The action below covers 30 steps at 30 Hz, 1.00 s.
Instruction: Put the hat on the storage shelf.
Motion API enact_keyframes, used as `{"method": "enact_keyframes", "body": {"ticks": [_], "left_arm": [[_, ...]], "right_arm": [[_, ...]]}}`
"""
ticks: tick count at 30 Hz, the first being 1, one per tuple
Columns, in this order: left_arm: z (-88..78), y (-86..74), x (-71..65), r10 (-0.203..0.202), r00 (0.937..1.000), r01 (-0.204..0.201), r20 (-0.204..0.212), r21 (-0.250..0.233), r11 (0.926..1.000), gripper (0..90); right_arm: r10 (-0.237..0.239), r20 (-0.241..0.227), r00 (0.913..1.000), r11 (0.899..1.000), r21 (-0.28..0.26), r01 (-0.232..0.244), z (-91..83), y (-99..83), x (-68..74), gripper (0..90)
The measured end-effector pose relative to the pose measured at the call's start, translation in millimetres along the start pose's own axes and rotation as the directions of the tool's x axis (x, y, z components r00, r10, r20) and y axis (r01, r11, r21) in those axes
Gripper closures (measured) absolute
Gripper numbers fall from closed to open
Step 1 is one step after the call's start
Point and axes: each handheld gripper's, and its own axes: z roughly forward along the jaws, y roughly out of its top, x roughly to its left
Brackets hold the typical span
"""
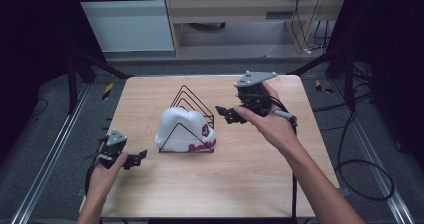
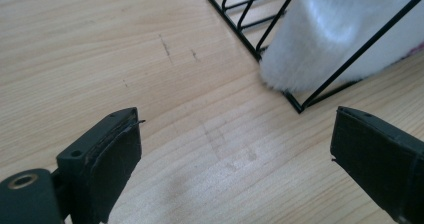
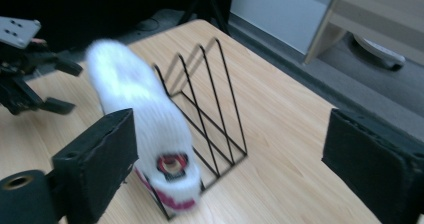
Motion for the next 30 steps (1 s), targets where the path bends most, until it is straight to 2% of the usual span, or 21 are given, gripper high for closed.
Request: {"method": "enact_keyframes", "body": {"ticks": [2, 3, 4, 6, 7, 9, 10, 13, 14, 15, 17, 18, 21, 22, 25, 27, 28, 30], "left_arm": [[2.5, -2.7, 0.2, -0.004, 1.0, 0.004, 0.001, 0.001, 1.0, 5.6], [2.5, -2.7, 0.2, -0.004, 1.0, 0.004, 0.001, 0.001, 1.0, 5.6], [4.9, -5.7, 0.7, -0.002, 1.0, 0.002, 0.0, 0.01, 0.9999, 5.6], [6.1, -7.2, 1.0, 0.001, 1.0, -0.001, -0.001, 0.015, 0.9999, 5.6], [7.6, -9.6, 1.4, 0.005, 1.0, -0.005, -0.005, 0.027, 0.9996, 5.6], [8.4, -10.6, 1.3, 0.003, 1.0, -0.003, -0.004, 0.027, 0.9996, 5.5], [9.9, -12.0, 1.3, 0.002, 1.0, -0.002, -0.003, 0.031, 0.9995, 5.5], [12.7, -13.8, 0.6, 0.007, 1.0, -0.007, -0.002, 0.042, 0.9991, 5.2], [12.7, -13.8, 0.6, 0.007, 1.0, -0.007, -0.002, 0.042, 0.9991, 5.2], [13.9, -14.6, 0.2, 0.009, 1.0, -0.009, -0.001, 0.042, 0.9991, 5.2], [14.3, -14.8, -0.2, 0.006, 1.0, -0.006, 0.002, 0.042, 0.9991, 5.2], [14.5, -14.8, -0.3, 0.007, 1.0, -0.007, 0.005, 0.039, 0.9992, 5.0], [15.4, -14.6, -0.9, 0.014, 0.9999, -0.014, 0.008, 0.042, 0.999, 4.8], [17.4, -14.9, -2.6, 0.019, 0.9998, -0.02, 0.011, 0.043, 0.9989, 4.7], [20.7, -15.8, -3.9, 0.02, 0.9996, -0.021, 0.018, 0.051, 0.9985, 4.5], [21.8, -16.3, -4.6, 0.017, 0.9997, -0.018, 0.02, 0.052, 0.9985, 4.5], [23.4, -17.2, -4.9, 0.015, 0.9997, -0.016, 0.019, 0.053, 0.9985, 4.5], [24.0, -17.7, -4.6, 0.015, 0.9997, -0.016, 0.021, 0.053, 0.9985, 4.5]], "right_arm": [[0.007, 0.021, 0.9997, 1.0, 0.014, -0.008, -5.3, -11.8, -5.8, 11.7], [0.007, 0.021, 0.9997, 1.0, 0.014, -0.008, -5.3, -11.8, -5.8, 11.7], [0.019, 0.036, 0.9992, 1.0, 0.021, -0.019, -11.6, -25.9, -11.6, 11.7], [0.02, 0.041, 0.999, 1.0, 0.022, -0.021, -13.6, -30.5, -13.9, 11.8], [0.038, 0.06, 0.9975, 0.999, 0.024, -0.039, -19.5, -43.8, -20.3, 12.4], [0.042, 0.063, 0.9971, 0.999, 0.023, -0.043, -21.2, -48.2, -22.5, 12.5], [0.056, 0.076, 0.9956, 0.998, 0.023, -0.057, -25.8, -60.9, -28.3, 12.5], [0.074, 0.089, 0.9933, 0.997, 0.032, -0.077, -29.7, -77.7, -33.8, 12.5], [0.074, 0.089, 0.9933, 0.997, 0.032, -0.077, -29.7, -77.7, -33.8, 12.5], [0.077, 0.095, 0.9925, 0.996, 0.039, -0.081, -31.4, -89.2, -36.4, 12.6], [0.077, 0.096, 0.9924, 0.996, 0.045, -0.082, -31.9, -93.2, -37.4, 12.6], [0.088, 0.096, 0.9915, 0.994, 0.056, -0.093, -33.0, -104.6, -40.0, 12.6], [0.091, 0.094, 0.9914, 0.993, 0.064, -0.097, -33.0, -113.3, -41.8, 12.6], [0.099, 0.098, 0.9902, 0.991, 0.08, -0.107, -31.6, -125.2, -43.4, 12.6], [0.116, 0.1, 0.9883, 0.987, 0.104, -0.126, -27.6, -143.2, -43.9, 12.6], [0.123, 0.1, 0.9873, 0.985, 0.107, -0.134, -26.2, -148.4, -43.9, 12.6], [0.145, 0.106, 0.9837, 0.98, 0.125, -0.157, -21.3, -165.6, -43.5, 12.7], [0.162, 0.114, 0.9801, 0.973, 0.146, -0.178, -16.5, -180.5, -43.5, 12.7]]}}
